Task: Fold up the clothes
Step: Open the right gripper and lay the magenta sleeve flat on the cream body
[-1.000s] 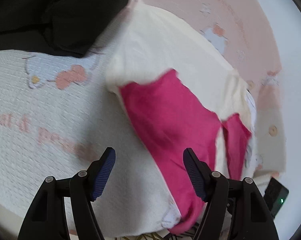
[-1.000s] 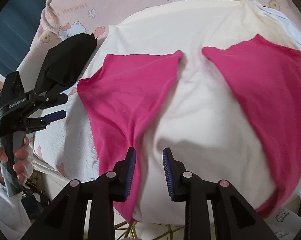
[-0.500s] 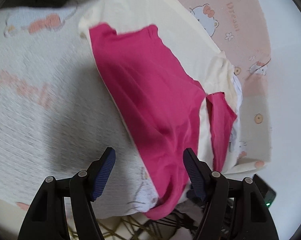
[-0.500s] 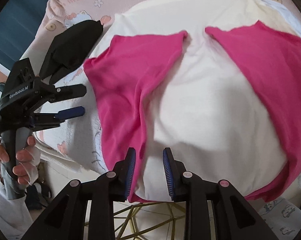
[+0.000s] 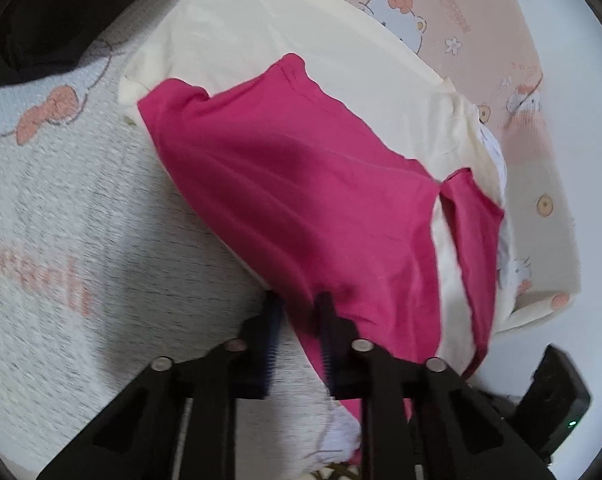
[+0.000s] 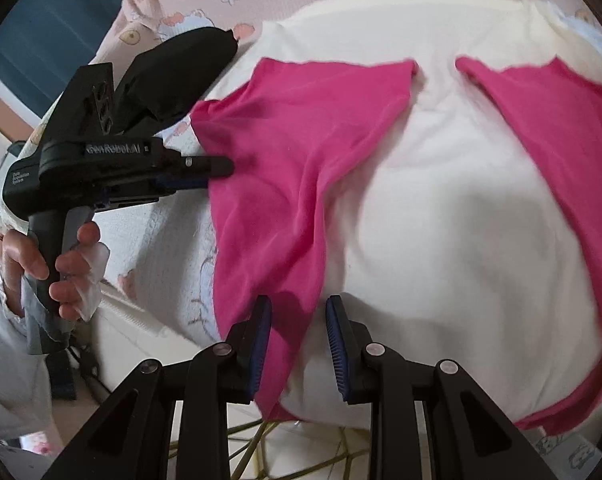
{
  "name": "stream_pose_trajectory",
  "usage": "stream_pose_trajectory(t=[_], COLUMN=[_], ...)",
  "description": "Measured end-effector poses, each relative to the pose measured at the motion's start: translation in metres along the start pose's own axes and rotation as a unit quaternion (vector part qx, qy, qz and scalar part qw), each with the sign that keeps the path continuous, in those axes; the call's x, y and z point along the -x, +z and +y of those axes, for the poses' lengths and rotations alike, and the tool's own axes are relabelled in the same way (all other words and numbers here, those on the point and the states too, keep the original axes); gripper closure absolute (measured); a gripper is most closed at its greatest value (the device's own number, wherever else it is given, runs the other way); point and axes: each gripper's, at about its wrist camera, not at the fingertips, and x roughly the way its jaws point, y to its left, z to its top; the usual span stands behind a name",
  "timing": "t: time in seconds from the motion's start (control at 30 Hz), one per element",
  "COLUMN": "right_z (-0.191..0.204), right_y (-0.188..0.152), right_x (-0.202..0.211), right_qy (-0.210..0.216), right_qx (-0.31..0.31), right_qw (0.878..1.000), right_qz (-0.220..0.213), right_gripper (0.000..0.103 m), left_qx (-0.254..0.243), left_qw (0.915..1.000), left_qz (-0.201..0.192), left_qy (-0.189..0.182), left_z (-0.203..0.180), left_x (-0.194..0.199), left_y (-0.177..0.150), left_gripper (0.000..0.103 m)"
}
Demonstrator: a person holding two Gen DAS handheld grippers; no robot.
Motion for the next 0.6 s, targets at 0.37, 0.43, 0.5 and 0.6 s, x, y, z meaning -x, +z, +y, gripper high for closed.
stream_pose_trajectory(t=[0.37, 0.43, 0.5, 0.6], right_z=[-0.005, -0.012, -0.018, -0.021], right_y=[-0.015, -0.016, -0.014, -0.01], right_x=[0.005, 0.006, 0.009, 0.014], right_qy=[-0.013, 0.004, 0.012, 0.006], right_qx=[0.002, -0.016, -0.039, -0.05], right_qw=[1.0, 1.0, 0.999, 0.999], right_qz=[0.024, 0.02, 0.016, 0.006], right_gripper=[0.103, 0.102, 0.101, 0.099], left_qx=[-0.062, -0.046, -0.008, 0.042], left_qw=[0.9961, 0.9974, 0.9992, 0.9985], left_qz=[0.016, 0.025, 0.035, 0.029], left_qy=[0.061, 0.05, 0.018, -0.019], left_z=[-0.003, -0.003, 0.002, 0.01], left_x=[0.008, 0.009, 0.012, 0.018], left_y=[0.01, 0.01, 0.007, -0.001], left_gripper=[0.091, 0.091, 0.09, 0.076])
